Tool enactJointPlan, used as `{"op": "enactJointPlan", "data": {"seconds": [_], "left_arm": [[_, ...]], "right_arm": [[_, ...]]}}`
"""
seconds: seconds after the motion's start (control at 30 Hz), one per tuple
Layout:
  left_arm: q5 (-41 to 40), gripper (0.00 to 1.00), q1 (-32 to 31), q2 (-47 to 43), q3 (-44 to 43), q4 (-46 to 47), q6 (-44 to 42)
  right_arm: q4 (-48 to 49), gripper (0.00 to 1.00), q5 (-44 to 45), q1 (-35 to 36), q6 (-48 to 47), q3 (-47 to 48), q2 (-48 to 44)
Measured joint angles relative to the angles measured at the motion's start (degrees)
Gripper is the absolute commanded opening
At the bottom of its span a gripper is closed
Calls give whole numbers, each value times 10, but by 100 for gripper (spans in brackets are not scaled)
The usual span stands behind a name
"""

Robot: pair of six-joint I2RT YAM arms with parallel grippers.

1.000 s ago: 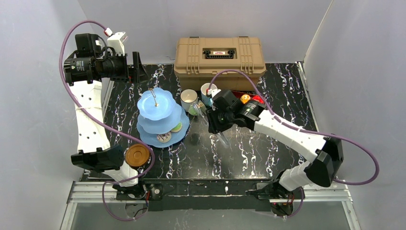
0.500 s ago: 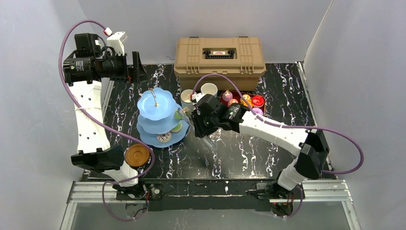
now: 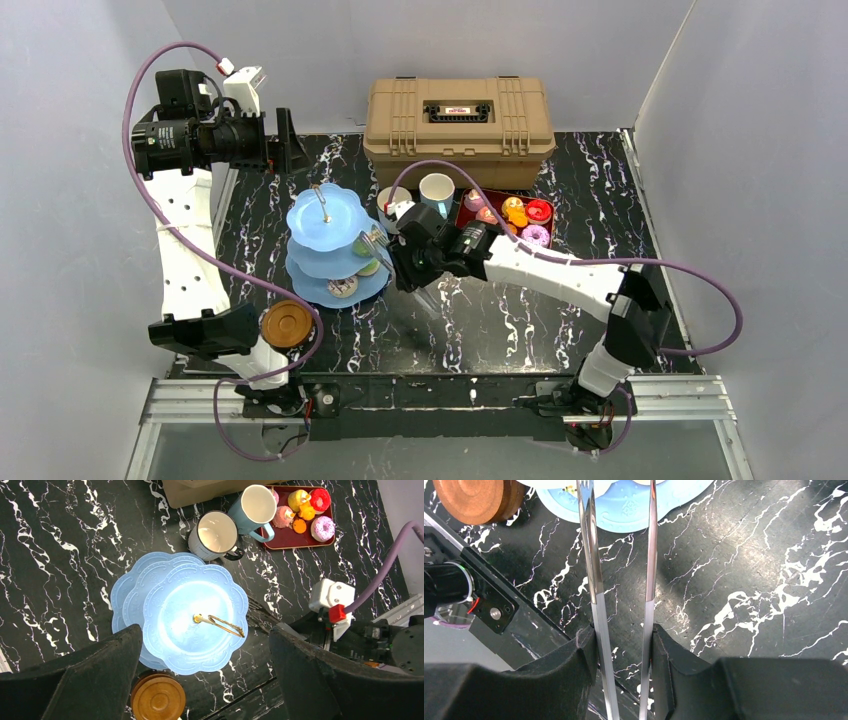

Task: Serve the afternoon tea
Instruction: Place the desert on the desert table.

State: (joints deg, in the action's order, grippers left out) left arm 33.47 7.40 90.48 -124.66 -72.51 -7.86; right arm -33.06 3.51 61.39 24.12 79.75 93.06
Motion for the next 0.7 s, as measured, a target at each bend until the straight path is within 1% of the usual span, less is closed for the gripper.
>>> {"op": "enactJointPlan", "data": {"seconds": [0.13, 0.27, 0.47, 0.7], "left_arm": [[0, 95, 0, 0, -2, -2, 0], [0, 95, 0, 0, -13, -9, 2], [0, 95, 0, -2, -14, -13, 6], [0, 95, 0, -2, -14, -13, 7]], "right_arm": [[2, 18, 9, 14, -1, 2, 12], [0, 24, 14, 25, -3, 9, 19], [-2, 38, 23, 33, -4, 27, 35], [-2, 50, 26, 32, -5, 30, 36]]}}
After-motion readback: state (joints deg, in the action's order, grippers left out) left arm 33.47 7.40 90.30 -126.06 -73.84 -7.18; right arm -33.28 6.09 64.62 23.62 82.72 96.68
